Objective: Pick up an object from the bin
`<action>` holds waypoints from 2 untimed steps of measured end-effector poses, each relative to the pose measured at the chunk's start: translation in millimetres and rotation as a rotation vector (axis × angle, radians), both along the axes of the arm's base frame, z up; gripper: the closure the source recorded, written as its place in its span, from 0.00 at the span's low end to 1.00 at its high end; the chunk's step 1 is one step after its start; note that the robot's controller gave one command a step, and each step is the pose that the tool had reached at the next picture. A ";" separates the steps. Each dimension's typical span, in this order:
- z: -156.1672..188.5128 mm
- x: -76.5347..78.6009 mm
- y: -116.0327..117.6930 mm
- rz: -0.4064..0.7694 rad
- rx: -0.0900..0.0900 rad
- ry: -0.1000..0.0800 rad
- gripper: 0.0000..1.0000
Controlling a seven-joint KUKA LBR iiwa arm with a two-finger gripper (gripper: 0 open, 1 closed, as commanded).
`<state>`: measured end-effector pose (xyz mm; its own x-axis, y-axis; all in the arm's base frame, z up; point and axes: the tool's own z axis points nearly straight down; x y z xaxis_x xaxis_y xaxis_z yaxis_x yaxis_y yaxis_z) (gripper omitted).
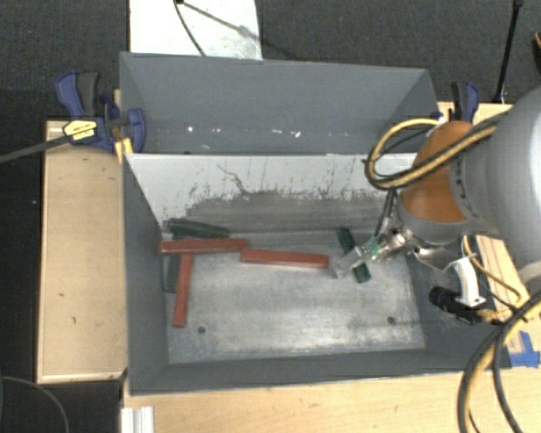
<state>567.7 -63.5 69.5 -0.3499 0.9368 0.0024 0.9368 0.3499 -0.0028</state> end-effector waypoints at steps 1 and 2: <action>0.8 17.3 -4.3 -0.209 -0.003 -0.006 0.00; 0.7 17.0 -4.3 -0.203 -0.003 -0.003 1.00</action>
Offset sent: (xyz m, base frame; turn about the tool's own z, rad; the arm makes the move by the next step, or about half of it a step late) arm 0.0168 -0.0037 0.0005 0.2120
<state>584.7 -67.8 70.3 -0.1540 0.9881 -0.0013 0.9881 0.1540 -0.0004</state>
